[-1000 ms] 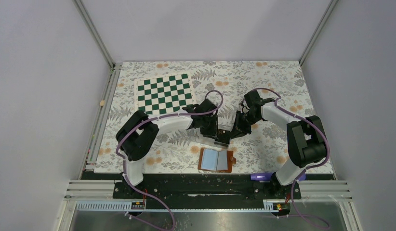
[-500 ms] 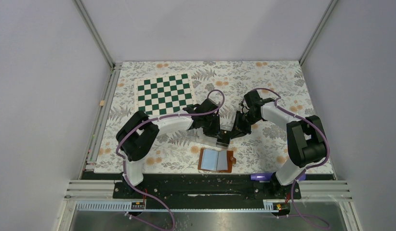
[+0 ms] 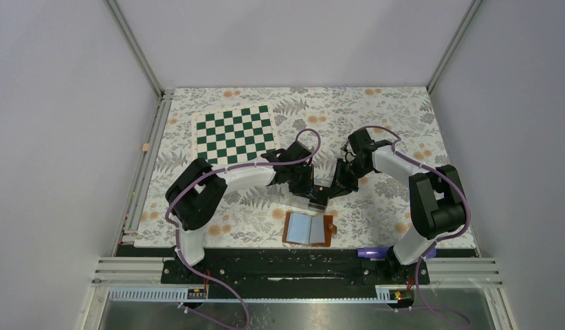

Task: Put the credit cards into the card holder
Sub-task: Pick up the credit card from the storage box.

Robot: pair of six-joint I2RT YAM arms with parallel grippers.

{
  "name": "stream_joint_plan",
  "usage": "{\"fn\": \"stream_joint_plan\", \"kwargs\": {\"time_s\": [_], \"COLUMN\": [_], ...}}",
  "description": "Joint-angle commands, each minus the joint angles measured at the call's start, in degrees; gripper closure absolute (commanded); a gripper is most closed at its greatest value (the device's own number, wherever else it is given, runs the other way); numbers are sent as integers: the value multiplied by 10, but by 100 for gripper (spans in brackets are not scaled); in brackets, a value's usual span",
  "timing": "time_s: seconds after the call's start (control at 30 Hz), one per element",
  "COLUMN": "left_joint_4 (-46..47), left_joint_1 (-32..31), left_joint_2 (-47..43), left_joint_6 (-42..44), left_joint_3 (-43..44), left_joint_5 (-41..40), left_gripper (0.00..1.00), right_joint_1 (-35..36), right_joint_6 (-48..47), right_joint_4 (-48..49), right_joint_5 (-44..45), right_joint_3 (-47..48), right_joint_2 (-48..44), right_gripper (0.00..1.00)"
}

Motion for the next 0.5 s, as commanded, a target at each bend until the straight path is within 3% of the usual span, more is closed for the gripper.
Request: {"fn": "stream_joint_plan", "kwargs": {"time_s": [0.0, 0.23, 0.47], "left_joint_4": [-16, -49, -50], "left_joint_1": [-6, -10, -18], "left_joint_2": [6, 9, 25], "left_joint_6": [15, 31, 35], "left_joint_3": [23, 36, 48], "left_joint_5": [-2, -34, -21], "left_gripper": [81, 75, 80], "right_joint_1": [6, 6, 6], "right_joint_6": [-18, -20, -19], "right_joint_4": [-5, -6, -6], "right_joint_5": [17, 17, 16], "right_joint_3": [-12, -12, -12], "right_joint_2": [20, 19, 20], "right_gripper": [84, 84, 84]}}
